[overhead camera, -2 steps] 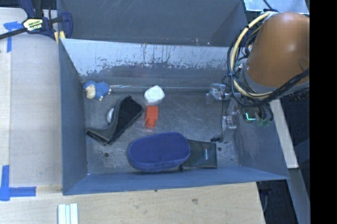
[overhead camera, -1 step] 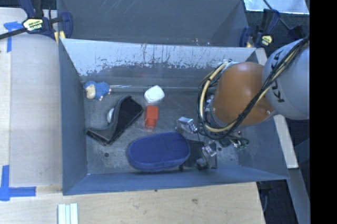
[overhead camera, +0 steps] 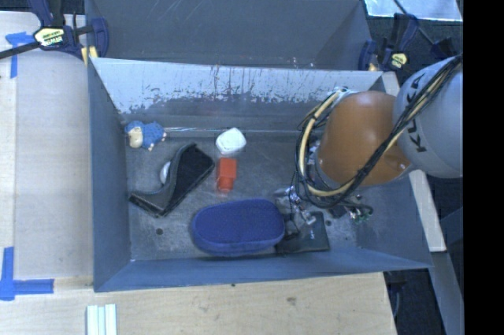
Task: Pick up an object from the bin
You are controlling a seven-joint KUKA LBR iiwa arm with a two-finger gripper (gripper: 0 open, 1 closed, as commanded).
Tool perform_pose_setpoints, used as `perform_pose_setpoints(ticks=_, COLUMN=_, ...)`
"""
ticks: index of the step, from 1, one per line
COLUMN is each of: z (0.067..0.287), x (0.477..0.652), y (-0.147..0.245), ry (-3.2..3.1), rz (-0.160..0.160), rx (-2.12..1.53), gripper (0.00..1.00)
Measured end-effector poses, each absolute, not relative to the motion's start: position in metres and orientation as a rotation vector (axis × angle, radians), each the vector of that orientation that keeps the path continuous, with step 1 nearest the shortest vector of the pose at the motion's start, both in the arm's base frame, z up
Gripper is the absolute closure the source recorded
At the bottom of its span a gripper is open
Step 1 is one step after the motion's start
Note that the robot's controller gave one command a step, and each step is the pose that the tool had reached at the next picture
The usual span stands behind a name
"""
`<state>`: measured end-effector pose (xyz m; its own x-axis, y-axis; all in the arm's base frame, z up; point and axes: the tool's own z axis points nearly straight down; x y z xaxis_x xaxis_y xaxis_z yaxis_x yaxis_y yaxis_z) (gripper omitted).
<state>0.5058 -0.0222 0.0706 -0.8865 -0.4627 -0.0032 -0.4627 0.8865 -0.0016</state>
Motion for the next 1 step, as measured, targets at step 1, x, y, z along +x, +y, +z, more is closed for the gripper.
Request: perform_pose_setpoints(ticks=1, z=0.2432, x=0.5346, y=-0.0235, ry=3.029, rz=-0.006, rx=-0.783, gripper=1.0)
